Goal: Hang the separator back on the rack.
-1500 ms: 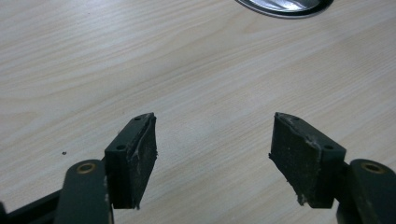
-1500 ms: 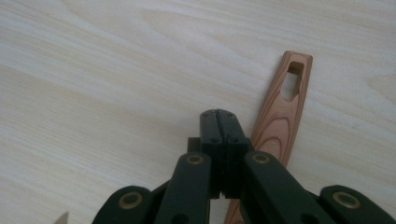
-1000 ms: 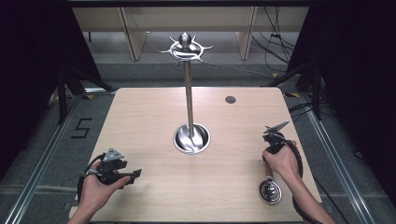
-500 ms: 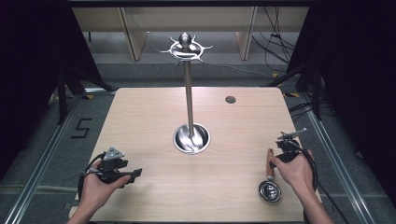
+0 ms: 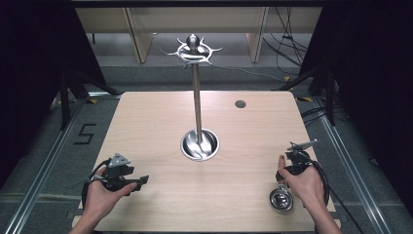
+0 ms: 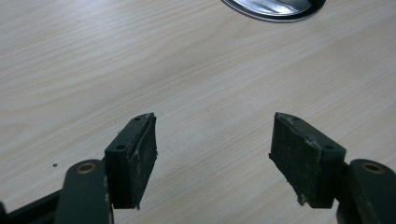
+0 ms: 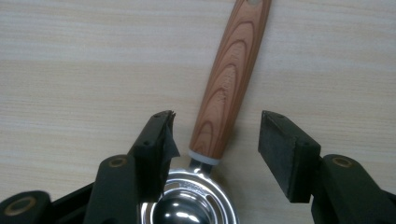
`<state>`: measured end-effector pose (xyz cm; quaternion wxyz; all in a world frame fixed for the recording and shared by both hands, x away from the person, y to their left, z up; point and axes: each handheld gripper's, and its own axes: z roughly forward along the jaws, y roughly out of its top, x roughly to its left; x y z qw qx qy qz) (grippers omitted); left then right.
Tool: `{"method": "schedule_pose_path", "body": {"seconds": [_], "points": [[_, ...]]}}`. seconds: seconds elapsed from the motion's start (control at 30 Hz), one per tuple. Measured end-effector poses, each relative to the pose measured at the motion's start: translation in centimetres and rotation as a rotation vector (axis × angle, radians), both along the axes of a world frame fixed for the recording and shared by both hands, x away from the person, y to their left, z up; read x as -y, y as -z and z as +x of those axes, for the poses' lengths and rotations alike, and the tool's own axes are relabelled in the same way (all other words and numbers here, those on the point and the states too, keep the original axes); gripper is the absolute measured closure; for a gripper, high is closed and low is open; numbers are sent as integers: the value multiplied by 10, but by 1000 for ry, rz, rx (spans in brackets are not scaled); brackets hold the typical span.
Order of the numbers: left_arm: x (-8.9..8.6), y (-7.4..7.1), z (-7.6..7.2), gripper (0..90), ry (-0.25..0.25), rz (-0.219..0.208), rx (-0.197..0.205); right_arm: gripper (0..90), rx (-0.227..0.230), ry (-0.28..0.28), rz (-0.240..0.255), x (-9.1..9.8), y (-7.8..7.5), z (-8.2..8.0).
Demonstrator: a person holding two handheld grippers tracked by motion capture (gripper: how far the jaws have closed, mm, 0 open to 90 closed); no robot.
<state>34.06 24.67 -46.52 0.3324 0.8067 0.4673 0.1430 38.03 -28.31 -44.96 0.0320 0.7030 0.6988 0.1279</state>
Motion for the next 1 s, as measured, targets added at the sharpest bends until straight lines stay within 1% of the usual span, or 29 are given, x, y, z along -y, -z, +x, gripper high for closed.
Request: {"method": "schedule_pose_path", "body": {"seconds": [0.07, 0.1, 0.13, 0.17, 0.2, 0.23, 0.27, 0.3, 0.4, 0.43, 0.47, 0.5, 0.53, 0.57, 0.6, 0.63, 0.67, 0.7, 0.8, 0.83, 0.87, 0.9, 0.93, 0.97, 1.0], "points": [[0, -1, 0, 309, 6, 14, 4, 454, 6, -6, -1, 0, 0, 0], [0, 0, -1, 309, 3, 5, 2, 454, 2, 2, 9, -1, -1, 0], [1, 1, -1, 309, 0, -3, 2, 454, -4, 21, 5, -3, -1, 1], [2, 1, -1, 309, 0, -4, 2, 454, -24, 24, 9, -3, -2, 2], [0, 0, -1, 309, 14, 12, -5, 454, 5, -10, -9, -1, 1, 1], [2, 1, -1, 309, -9, -15, 7, 455, -3, 0, -15, -2, 2, 2], [2, 1, -1, 309, -9, -15, 7, 455, -3, 0, -15, -2, 2, 2], [0, 0, 0, 309, 6, 10, 0, 460, -15, -8, -14, -1, 3, 3], [1, 1, 0, 309, 7, 5, -4, 466, -11, -7, -12, -1, 4, 3], [1, 0, 0, 309, 6, 4, -3, 469, -40, 22, -12, -3, 4, 6], [2, 0, 0, 309, 3, 4, 2, 477, -30, 26, -15, -5, 5, 6], [2, 0, 0, 309, 7, 14, 2, 482, -12, -2, -19, -4, 7, 5], [2, 0, 0, 309, 7, 14, 2, 482, -12, -2, -19, -4, 7, 5], [2, 1, 1, 309, -1, -4, 0, 491, -39, 13, -39, -3, 6, 7], [2, 1, 1, 309, -1, -4, 0, 491, -39, 13, -39, -3, 6, 7], [2, 1, 0, 309, -1, -2, 1, 491, -48, 7, -23, -3, 6, 7], [1, 0, 0, 309, 7, 5, -2, 493, -57, 25, -21, -5, 7, 7], [0, 0, 0, 309, 4, 3, 1, 493, -56, 21, -14, -5, 7, 7], [0, 0, 0, 309, -1, 1, 1, 502, -60, 29, -17, -7, 9, 8], [1, 1, 0, 309, -1, -5, 0, 510, -72, 6, -20, -7, 10, 9], [1, 1, 0, 309, -1, -5, 0, 510, -72, 6, -20, -7, 10, 9], [0, 0, 0, 309, 6, 3, -2, 523, -73, 24, -7, -10, 11, 9], [0, 1, 0, 309, 5, 2, -2, 525, -88, 19, -19, -9, 11, 10], [1, 0, -1, 309, 1, 3, 3, 530, -92, 32, -10, -10, 12, 9], [1, 0, -1, 309, 1, 3, 3, 530, -92, 32, -10, -10, 12, 9]]}}
